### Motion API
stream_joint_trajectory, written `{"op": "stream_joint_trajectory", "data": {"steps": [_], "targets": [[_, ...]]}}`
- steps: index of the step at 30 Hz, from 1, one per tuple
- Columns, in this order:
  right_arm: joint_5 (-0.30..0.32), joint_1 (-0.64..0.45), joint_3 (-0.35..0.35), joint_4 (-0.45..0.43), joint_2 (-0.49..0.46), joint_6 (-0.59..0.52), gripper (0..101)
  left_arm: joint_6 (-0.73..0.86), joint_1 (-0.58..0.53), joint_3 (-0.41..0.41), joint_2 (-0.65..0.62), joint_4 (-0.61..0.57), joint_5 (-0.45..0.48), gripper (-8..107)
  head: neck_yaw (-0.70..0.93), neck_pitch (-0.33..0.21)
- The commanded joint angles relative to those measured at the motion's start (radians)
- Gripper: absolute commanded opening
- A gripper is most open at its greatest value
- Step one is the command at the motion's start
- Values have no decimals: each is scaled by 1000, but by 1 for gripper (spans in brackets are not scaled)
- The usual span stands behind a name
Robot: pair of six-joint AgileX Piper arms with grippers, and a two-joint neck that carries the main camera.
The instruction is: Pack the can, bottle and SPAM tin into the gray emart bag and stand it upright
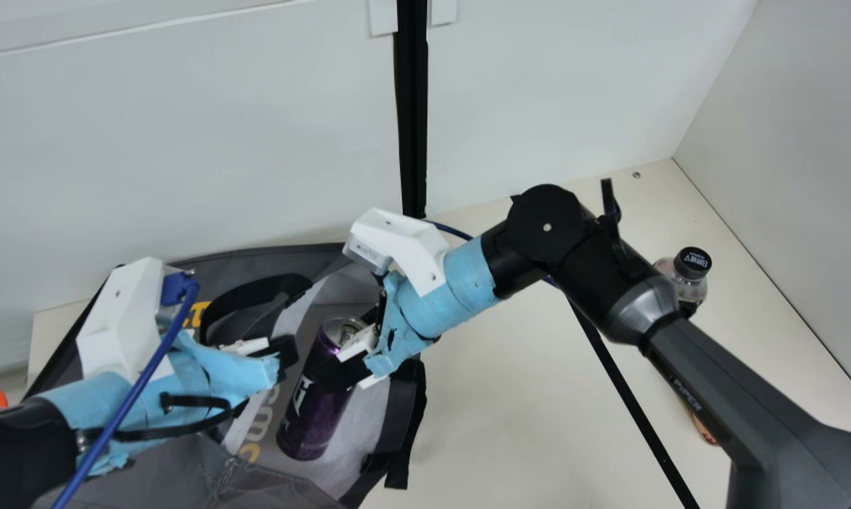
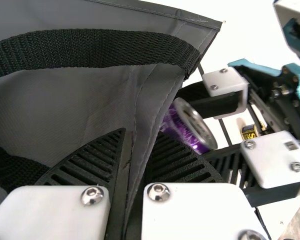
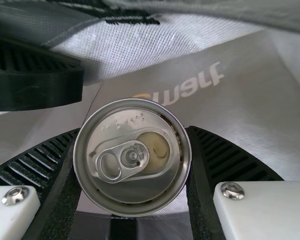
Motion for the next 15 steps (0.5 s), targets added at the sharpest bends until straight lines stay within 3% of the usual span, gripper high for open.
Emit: {"op": "stream_joint_trajectory", "data": {"steps": [1, 15], "targets": [[1, 3, -3, 1, 6, 2, 0, 0, 0, 0, 0, 0, 0, -8, -2, -23], [1, 39, -35, -7, 63, 28, 0, 0, 0, 0, 0, 0, 0, -8, -2, -23]]}}
